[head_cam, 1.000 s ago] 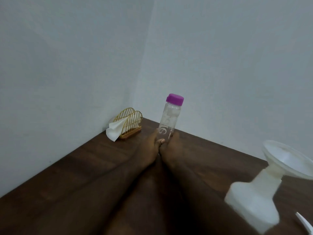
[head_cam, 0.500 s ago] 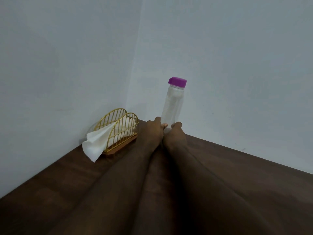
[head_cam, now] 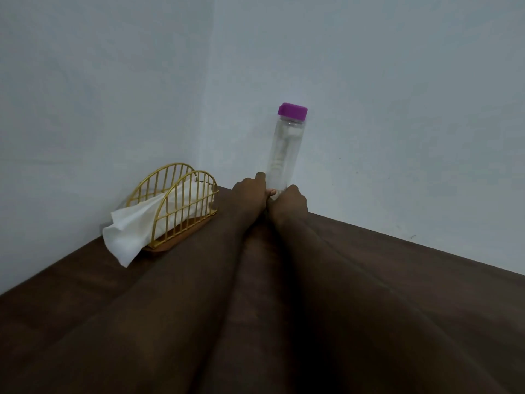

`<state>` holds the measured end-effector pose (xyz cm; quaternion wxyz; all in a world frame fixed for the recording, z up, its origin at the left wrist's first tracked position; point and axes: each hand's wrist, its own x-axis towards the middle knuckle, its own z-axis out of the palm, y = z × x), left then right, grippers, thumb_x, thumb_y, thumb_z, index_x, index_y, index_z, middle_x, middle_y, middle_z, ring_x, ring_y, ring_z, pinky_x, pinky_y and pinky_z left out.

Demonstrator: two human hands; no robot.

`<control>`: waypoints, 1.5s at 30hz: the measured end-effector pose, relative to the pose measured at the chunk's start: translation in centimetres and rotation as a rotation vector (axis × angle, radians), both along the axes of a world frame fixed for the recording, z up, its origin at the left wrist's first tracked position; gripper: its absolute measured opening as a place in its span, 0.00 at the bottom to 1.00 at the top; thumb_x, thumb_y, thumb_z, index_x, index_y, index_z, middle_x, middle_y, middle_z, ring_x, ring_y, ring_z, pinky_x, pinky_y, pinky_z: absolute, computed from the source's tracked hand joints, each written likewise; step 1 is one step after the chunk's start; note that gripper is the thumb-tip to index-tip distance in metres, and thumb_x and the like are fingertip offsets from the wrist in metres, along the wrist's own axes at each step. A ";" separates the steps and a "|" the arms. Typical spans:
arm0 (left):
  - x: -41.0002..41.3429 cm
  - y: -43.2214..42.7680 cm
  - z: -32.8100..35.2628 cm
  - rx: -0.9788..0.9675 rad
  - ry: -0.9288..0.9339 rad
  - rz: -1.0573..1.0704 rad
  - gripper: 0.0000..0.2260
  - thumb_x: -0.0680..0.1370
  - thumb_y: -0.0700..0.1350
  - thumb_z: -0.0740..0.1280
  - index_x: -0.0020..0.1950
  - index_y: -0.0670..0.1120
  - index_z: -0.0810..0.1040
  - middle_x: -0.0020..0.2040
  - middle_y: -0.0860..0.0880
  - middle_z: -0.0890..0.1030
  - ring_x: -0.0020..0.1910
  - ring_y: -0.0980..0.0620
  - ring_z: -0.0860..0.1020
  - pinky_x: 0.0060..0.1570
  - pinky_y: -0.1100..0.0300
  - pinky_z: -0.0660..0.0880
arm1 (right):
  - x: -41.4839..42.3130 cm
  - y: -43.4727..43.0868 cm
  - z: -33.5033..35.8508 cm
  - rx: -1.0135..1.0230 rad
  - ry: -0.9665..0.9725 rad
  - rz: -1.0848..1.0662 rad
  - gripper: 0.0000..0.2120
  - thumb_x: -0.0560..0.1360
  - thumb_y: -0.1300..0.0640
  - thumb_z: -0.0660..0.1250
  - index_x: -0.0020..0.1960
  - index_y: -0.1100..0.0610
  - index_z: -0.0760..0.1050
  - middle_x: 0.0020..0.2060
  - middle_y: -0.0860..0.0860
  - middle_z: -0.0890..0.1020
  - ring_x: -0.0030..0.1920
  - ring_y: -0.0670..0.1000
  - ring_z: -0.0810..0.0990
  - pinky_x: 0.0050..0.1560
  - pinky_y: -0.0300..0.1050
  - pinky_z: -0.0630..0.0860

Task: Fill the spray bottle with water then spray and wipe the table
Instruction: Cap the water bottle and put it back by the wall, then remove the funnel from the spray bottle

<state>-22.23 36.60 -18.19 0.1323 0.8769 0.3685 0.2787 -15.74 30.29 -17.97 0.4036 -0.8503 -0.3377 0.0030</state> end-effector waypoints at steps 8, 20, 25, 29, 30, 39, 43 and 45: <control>0.0 0.3 -0.4 0.028 -0.033 -0.010 0.21 0.82 0.55 0.58 0.67 0.41 0.67 0.58 0.39 0.78 0.56 0.39 0.77 0.53 0.49 0.73 | -0.1 -0.3 0.0 -0.026 -0.026 -0.009 0.16 0.80 0.50 0.60 0.58 0.64 0.74 0.57 0.59 0.80 0.60 0.61 0.78 0.58 0.51 0.75; -5.2 -7.2 0.2 0.039 0.005 -0.029 0.23 0.82 0.54 0.57 0.70 0.40 0.66 0.59 0.39 0.78 0.57 0.41 0.78 0.57 0.47 0.74 | -4.9 -8.3 2.1 -0.184 -0.006 0.110 0.14 0.84 0.56 0.56 0.60 0.62 0.75 0.58 0.59 0.78 0.60 0.58 0.77 0.64 0.48 0.71; -10.0 -14.1 1.4 0.013 0.060 -0.066 0.18 0.82 0.50 0.56 0.68 0.43 0.71 0.62 0.41 0.77 0.59 0.43 0.76 0.59 0.50 0.71 | -9.2 -14.9 2.9 -0.258 -0.021 0.159 0.14 0.82 0.52 0.60 0.38 0.50 0.70 0.58 0.60 0.81 0.59 0.59 0.79 0.58 0.48 0.74; -13.7 -20.0 2.2 -0.026 0.144 -0.138 0.16 0.82 0.44 0.59 0.70 0.44 0.69 0.63 0.42 0.76 0.62 0.42 0.75 0.57 0.55 0.70 | -12.5 -21.1 3.7 -0.335 -0.039 0.223 0.12 0.79 0.58 0.63 0.57 0.60 0.81 0.56 0.58 0.82 0.58 0.59 0.80 0.58 0.49 0.76; -14.4 -21.1 2.0 -0.038 0.162 -0.157 0.16 0.82 0.44 0.60 0.69 0.44 0.70 0.63 0.42 0.77 0.61 0.43 0.75 0.58 0.55 0.70 | -13.3 -22.4 3.8 -0.352 -0.063 0.247 0.12 0.78 0.60 0.63 0.58 0.62 0.81 0.56 0.58 0.82 0.58 0.59 0.80 0.59 0.50 0.77; -18.4 -30.6 3.8 -0.022 0.015 -0.384 0.12 0.77 0.49 0.66 0.59 0.48 0.76 0.54 0.48 0.80 0.53 0.48 0.78 0.51 0.54 0.76 | -17.0 -35.3 6.1 -0.407 -0.195 0.400 0.17 0.76 0.61 0.66 0.64 0.57 0.74 0.59 0.54 0.80 0.57 0.54 0.79 0.56 0.46 0.75; -16.8 -34.2 6.4 -0.061 -0.257 -0.452 0.09 0.75 0.45 0.67 0.54 0.45 0.80 0.46 0.50 0.83 0.43 0.57 0.79 0.44 0.62 0.78 | -17.0 -40.7 8.6 -0.086 -0.210 0.391 0.15 0.77 0.61 0.66 0.63 0.54 0.76 0.50 0.45 0.81 0.50 0.45 0.79 0.44 0.29 0.70; -15.6 -35.8 7.6 -0.118 -0.374 -0.447 0.09 0.75 0.41 0.67 0.55 0.44 0.79 0.45 0.50 0.83 0.39 0.62 0.78 0.39 0.73 0.73 | -16.2 -42.7 9.5 -0.004 -0.217 0.300 0.10 0.76 0.60 0.67 0.57 0.55 0.78 0.46 0.46 0.83 0.47 0.45 0.81 0.44 0.31 0.73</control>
